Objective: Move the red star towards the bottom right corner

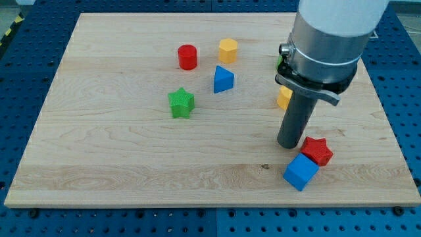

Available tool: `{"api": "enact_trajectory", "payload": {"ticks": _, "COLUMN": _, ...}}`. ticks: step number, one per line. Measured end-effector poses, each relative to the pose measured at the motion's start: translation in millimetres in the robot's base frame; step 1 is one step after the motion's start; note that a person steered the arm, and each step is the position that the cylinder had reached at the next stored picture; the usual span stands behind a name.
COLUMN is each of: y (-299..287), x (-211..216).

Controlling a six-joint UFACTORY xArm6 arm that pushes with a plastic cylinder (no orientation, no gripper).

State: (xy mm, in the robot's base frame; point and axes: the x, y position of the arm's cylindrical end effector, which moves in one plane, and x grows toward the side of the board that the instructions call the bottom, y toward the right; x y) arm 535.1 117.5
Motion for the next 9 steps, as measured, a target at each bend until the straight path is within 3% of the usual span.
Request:
{"api": "enact_trajectory", "payload": {"ticks": 2, "y": 13.3, "x": 16.1}}
{"api": "enact_trajectory", "payload": {"ticks": 5, "y": 25.6, "x": 2.6}}
{"api": "enact_trajectory", "payload": {"ticks": 7, "y": 28.6, "x": 33.4}}
{"api": "enact_trajectory", "payload": {"ticks": 9, "y": 47.4, "x": 19.8}}
